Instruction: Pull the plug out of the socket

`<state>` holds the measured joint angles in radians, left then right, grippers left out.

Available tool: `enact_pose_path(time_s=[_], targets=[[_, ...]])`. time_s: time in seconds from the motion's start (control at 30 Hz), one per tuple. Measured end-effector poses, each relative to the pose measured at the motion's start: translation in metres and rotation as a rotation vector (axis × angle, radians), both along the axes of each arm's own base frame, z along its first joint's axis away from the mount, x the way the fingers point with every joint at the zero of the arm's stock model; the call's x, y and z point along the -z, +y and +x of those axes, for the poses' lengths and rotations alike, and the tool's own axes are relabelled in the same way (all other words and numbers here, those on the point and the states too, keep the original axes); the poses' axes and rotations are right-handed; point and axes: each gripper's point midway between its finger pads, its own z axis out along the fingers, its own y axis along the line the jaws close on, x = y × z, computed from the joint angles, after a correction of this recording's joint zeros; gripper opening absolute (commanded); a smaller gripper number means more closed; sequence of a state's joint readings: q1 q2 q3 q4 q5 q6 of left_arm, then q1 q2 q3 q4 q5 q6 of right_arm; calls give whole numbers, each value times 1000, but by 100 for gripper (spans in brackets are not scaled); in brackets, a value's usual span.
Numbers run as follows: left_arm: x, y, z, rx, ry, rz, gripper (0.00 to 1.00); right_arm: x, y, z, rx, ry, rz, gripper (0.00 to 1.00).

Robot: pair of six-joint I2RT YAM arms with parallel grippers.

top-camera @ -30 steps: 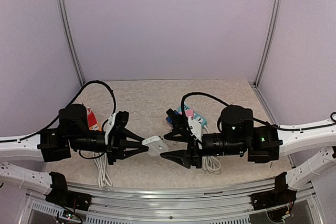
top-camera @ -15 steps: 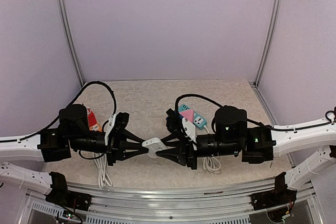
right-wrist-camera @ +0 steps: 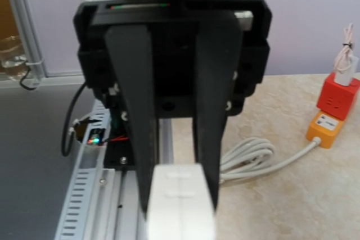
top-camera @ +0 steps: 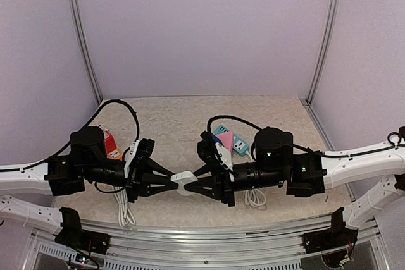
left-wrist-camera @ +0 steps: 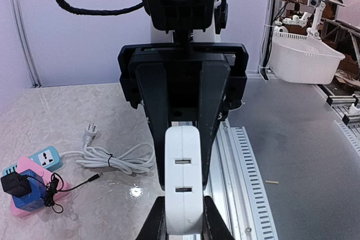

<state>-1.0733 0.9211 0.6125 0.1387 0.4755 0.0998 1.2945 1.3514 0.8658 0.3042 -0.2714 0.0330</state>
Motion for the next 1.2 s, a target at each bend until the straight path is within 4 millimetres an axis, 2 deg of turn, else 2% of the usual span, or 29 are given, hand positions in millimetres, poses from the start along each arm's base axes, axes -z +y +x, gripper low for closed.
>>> enact_pose_path(time_s=[0.1,0.13,0.27,0.37,0.47,0.6,0.67,0.97,1.2], targets=[[-1,1,-2,8,1,-3,0,-1,0,-3,-16,18,2,17],[-1,1,-2,10,2,-3,0,-1,1,-3,-20,22,3,24],[-2,1,-1,4,-4,-4,0,-2,1,-7,-42,53,2,62],[-3,1,3,-17,-12,-8,0,-5,-3,-9,-54,61,0,70],[-3,1,6,-35,-17,-7,0,-20,-14,0,-26,52,26,70],[-3,1,7,-40,-19,-10,0,-47,-30,10,12,31,89,65],[-4,1,7,-40,-20,-10,0,-50,-32,12,17,29,97,64],[-4,-3,9,-40,-23,-19,0,-19,-20,12,-2,82,18,49],[-8,-3,10,-42,-29,-31,0,-9,-16,13,2,100,-6,41]])
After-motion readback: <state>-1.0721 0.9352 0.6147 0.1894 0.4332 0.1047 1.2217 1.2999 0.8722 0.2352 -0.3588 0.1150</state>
